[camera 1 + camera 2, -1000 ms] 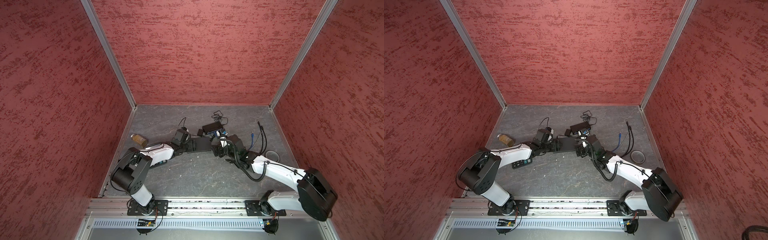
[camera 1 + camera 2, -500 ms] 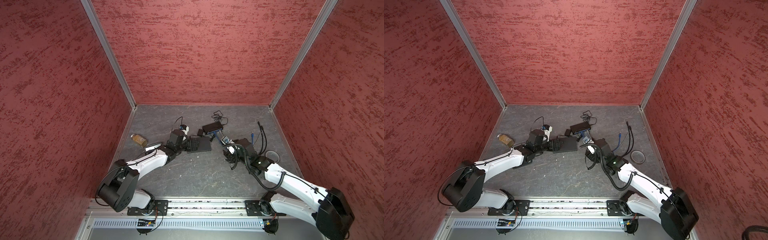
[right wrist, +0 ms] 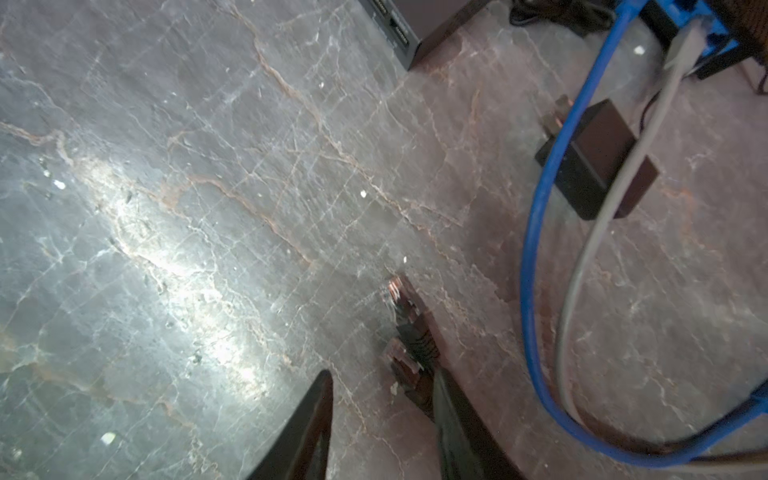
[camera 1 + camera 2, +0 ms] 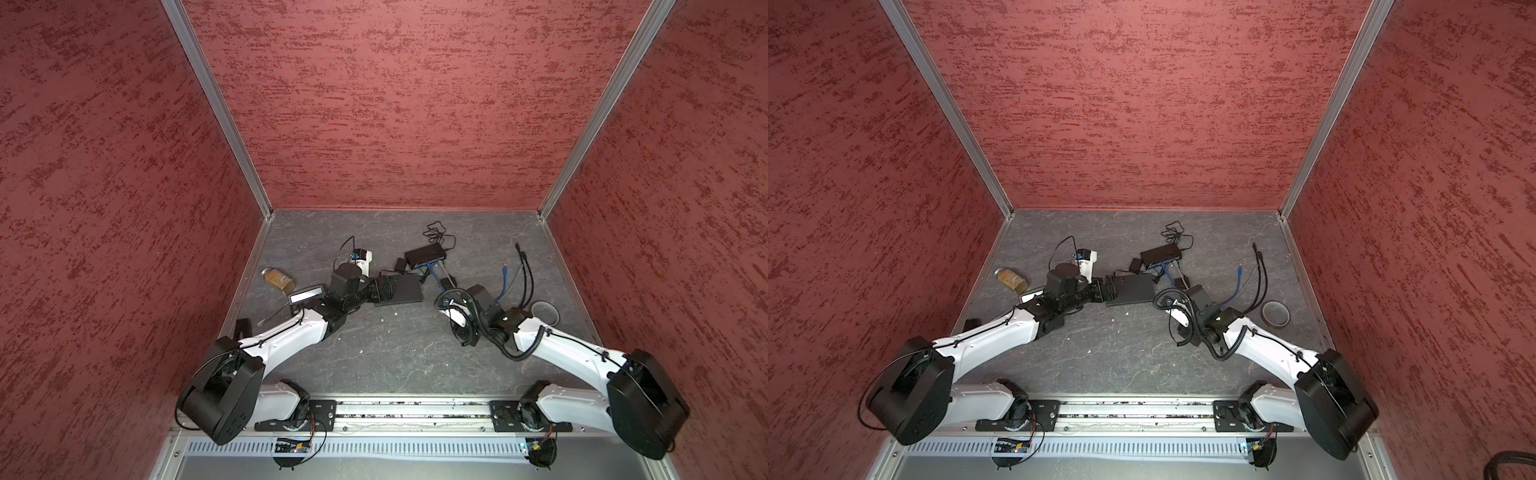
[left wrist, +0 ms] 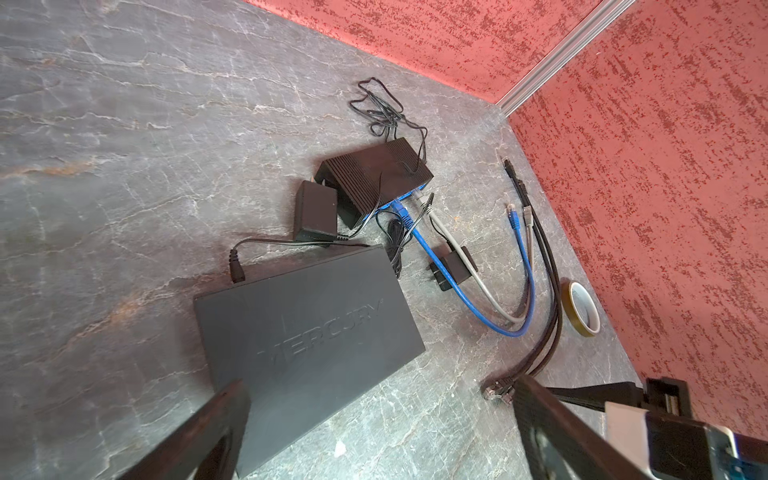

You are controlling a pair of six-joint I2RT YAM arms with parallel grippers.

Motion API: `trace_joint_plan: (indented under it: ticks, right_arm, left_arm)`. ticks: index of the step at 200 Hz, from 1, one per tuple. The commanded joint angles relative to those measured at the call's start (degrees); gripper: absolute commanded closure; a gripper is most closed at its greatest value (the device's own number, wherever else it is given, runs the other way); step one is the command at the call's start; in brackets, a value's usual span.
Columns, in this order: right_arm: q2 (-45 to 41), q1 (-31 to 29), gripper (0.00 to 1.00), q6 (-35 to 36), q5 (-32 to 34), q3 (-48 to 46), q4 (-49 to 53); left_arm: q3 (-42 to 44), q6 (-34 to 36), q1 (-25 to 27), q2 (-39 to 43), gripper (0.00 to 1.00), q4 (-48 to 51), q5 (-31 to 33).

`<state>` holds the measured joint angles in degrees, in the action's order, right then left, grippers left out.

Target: Insert the plug into the switch port

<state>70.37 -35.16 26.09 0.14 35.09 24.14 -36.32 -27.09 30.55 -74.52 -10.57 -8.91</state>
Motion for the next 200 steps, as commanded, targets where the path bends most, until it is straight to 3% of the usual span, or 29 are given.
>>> trace_joint_plan:
  ticks: [1, 71, 103, 127, 200]
  right_arm:
    - [0.0, 1.2, 0.62, 1.5, -1.2, 0.5, 0.9]
    - [1.1, 3.2, 0.68, 3.6, 1.0, 0.6, 3.8]
    - [2.9, 3.9, 0.79, 4.2, 0.7, 0.9, 5.4]
    - [3.3, 4.2, 0.82, 4.5, 0.3, 1.1, 5.5]
    - [4.0, 4.4, 0.78, 6.6, 5.1, 1.1, 3.0]
  left_arm:
    - [0.2, 1.7, 0.2, 0.7, 0.0, -1.2, 0.4]
    - [0.1, 2.5, 0.2, -0.6, 0.01, -1.2, -0.2]
    - [-0.3, 2.7, 0.1, -1.0, 0.0, -0.9, -0.4]
    - [-0.4, 3.0, 0.0, -1.3, 0.0, -0.6, -0.6]
    - [-0.4, 3.0, -0.1, -2.5, 0.0, -1.3, -2.0]
